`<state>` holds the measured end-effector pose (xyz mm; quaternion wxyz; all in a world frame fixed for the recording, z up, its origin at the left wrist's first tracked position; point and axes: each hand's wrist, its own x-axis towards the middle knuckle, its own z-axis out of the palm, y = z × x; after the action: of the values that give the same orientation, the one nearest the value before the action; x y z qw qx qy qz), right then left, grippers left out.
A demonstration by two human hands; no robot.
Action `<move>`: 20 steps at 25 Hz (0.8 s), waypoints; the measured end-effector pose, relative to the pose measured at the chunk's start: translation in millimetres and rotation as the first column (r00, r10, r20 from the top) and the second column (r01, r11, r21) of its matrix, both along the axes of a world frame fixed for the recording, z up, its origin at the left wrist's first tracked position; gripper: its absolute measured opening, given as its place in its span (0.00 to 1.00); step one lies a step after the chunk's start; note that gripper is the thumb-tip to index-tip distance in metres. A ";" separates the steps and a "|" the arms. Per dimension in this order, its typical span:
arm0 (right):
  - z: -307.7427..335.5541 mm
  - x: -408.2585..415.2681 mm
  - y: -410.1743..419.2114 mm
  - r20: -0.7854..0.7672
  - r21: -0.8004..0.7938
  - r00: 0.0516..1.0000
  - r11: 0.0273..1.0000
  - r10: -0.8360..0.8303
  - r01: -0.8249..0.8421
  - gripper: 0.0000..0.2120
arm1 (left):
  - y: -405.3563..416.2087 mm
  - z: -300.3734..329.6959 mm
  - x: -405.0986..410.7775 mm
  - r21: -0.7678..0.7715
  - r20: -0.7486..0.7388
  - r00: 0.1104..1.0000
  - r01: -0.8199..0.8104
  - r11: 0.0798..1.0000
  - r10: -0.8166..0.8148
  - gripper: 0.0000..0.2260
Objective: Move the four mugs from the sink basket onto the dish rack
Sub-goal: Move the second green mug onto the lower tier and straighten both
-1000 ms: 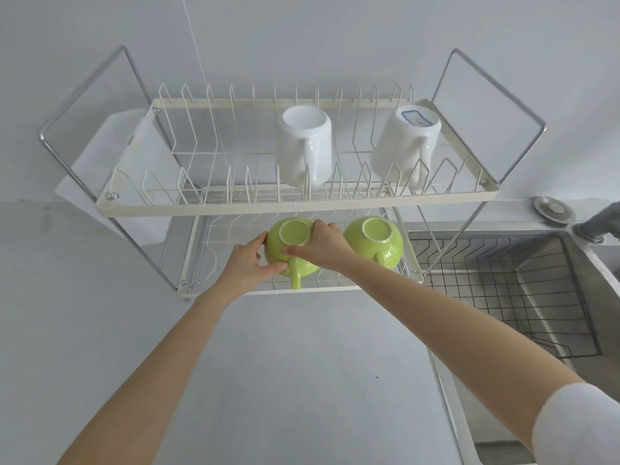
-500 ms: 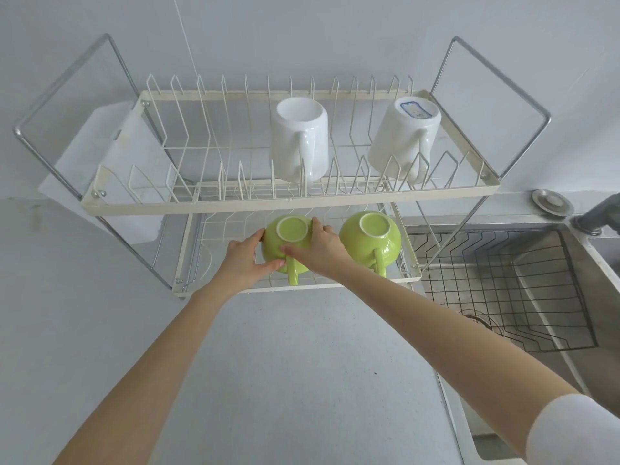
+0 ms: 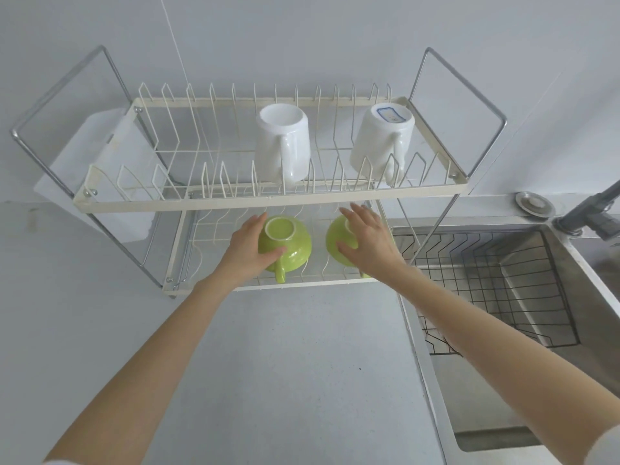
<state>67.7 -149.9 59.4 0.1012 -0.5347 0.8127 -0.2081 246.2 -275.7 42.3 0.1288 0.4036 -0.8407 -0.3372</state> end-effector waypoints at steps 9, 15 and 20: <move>-14.5 -26.9 15.6 0.122 0.112 0.992 0.993 -0.037 0.023 0.35 | 19.8 -14.1 -19.4 -0.028 0.024 1.000 -0.018 0.999 0.019 0.37; -15.3 -29.0 17.3 0.107 0.105 0.994 0.994 -0.034 0.022 0.35 | 24.1 -14.2 -25.0 -0.031 0.042 0.999 -0.022 0.999 0.023 0.37; -15.8 -32.8 20.7 0.137 0.094 0.990 0.995 -0.043 0.030 0.35 | 28.1 -15.5 -33.1 -0.019 0.033 0.999 -0.005 1.000 0.005 0.37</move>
<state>34.9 -129.2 43.6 0.1780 -0.4989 0.8221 -0.2088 213.1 -247.6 26.8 0.1198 0.4099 -0.8448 -0.3223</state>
